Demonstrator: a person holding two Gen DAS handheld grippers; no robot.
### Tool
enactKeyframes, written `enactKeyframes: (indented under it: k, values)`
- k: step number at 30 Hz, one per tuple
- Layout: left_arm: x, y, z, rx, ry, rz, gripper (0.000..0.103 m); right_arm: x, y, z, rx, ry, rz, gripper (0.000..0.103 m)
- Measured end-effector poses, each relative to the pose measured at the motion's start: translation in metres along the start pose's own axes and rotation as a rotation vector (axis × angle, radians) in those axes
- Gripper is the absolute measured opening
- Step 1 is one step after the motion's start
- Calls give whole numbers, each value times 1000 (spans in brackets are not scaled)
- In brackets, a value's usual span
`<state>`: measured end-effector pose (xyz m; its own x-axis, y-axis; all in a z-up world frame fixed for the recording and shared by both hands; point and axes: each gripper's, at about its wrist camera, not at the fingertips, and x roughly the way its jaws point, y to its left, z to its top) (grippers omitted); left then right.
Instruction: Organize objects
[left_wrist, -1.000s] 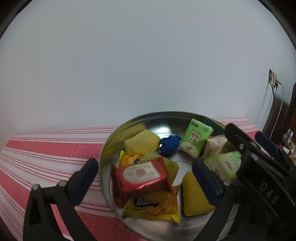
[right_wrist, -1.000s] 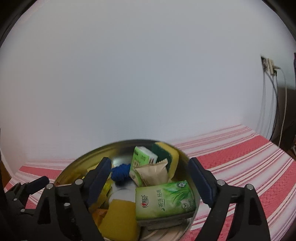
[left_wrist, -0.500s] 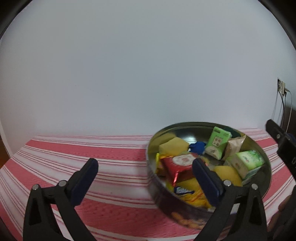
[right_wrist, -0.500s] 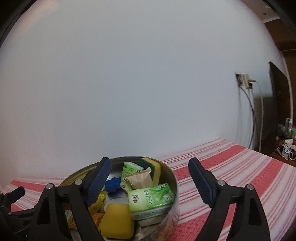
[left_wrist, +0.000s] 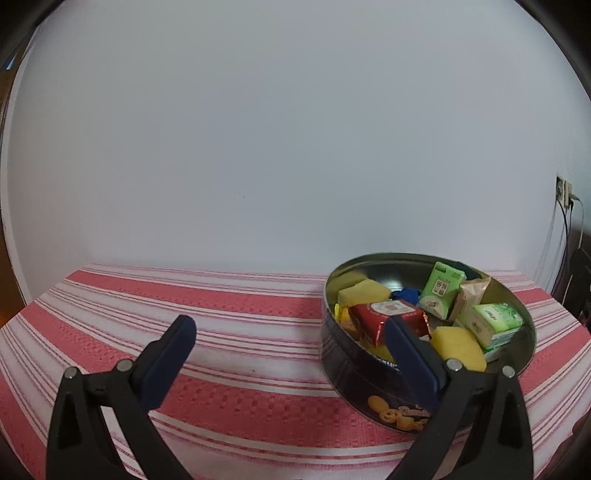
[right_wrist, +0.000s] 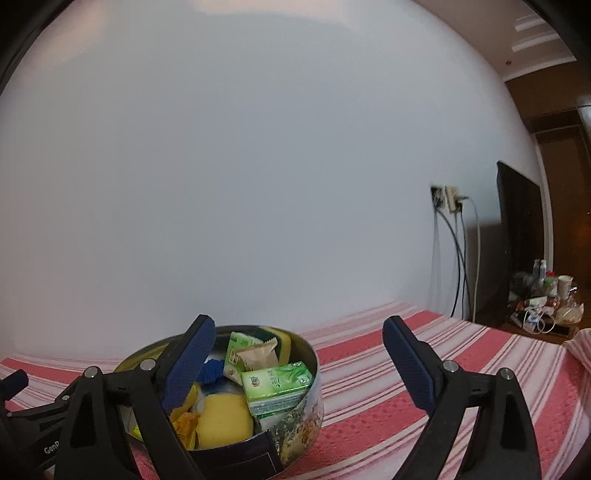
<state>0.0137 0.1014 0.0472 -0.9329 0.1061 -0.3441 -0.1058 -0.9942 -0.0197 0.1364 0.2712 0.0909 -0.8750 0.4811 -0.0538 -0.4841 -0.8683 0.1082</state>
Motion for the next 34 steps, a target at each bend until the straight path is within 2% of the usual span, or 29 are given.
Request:
enactKeyframes:
  k: [8,19,34]
  values:
    - [-10,-3,-2,12,-50,15,103,-7,-2,0,7,-4,-8,99]
    - [-12,-11,-2,49,-51,-3,103,-8,-3,0,5,8,-3,99]
    - [-9,-17,-2,46,-41,-1,103,-9,-1,0,7,12,-11,99]
